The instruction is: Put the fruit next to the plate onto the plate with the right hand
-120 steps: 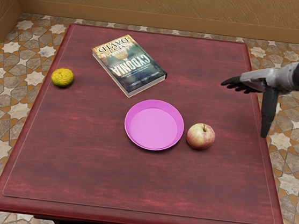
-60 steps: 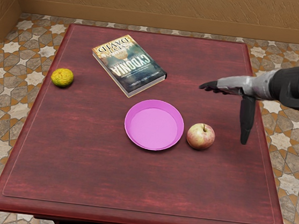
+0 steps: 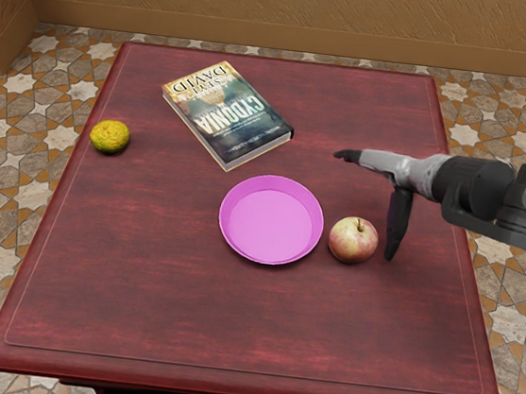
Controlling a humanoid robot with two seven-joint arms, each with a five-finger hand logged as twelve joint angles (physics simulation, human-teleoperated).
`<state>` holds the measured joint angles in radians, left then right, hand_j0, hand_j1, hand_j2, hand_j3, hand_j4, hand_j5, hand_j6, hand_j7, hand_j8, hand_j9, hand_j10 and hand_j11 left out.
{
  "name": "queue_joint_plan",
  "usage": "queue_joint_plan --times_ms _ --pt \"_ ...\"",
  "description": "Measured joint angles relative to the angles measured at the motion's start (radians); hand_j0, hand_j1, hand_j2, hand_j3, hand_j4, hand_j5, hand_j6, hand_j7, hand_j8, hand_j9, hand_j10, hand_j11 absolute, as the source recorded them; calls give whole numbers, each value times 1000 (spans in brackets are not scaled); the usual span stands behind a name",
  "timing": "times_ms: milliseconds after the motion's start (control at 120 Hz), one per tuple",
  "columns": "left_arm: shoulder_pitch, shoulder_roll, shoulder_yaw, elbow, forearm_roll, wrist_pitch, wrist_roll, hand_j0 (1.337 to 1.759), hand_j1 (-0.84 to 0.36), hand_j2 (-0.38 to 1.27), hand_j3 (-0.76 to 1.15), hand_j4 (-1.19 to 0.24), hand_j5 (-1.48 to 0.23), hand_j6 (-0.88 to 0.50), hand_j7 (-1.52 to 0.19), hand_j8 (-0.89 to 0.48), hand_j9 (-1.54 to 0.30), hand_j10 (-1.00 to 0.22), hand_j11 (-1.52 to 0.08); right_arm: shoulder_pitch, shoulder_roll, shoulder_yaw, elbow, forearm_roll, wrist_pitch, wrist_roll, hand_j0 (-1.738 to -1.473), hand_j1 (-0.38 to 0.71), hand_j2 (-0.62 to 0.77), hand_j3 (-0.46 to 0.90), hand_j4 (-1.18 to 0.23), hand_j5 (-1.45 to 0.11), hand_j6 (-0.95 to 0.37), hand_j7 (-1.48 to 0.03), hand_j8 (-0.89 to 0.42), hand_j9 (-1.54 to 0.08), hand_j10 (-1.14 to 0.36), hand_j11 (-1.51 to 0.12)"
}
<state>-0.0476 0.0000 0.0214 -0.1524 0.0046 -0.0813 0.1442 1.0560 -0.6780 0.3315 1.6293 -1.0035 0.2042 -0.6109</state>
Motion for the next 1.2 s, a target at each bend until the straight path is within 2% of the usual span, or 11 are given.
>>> queue_joint_plan --times_ms 242,583,875,1200 --pt "0 0 0 0 0 0 0 1658 339 2 0 -9 -11 -9 -11 -9 -11 -9 -11 -57 41 0 3 -28 -17 0 -1658 -346 1 0 -6 -4 -7 -4 -6 -4 -5 -4" --pt "0 0 0 0 0 0 0 1658 339 2 0 -9 -11 -9 -11 -9 -11 -9 -11 -107 46 2 2 -95 -63 0 -1658 -206 -23 0 -123 -157 -125 -156 -124 -157 -123 -157" --pt "0 0 0 0 0 0 0 1658 339 2 0 -9 -11 -9 -11 -9 -11 -9 -11 -148 67 2 5 -192 -133 0 -1658 -146 -32 0 -173 -222 -175 -221 -174 -221 -173 -221" --pt "0 0 0 0 0 0 0 1658 339 2 0 -9 -11 -9 -11 -9 -11 -9 -11 -232 39 29 100 -263 -184 0 -1658 -133 -34 0 -185 -237 -186 -236 -185 -236 -184 -236"
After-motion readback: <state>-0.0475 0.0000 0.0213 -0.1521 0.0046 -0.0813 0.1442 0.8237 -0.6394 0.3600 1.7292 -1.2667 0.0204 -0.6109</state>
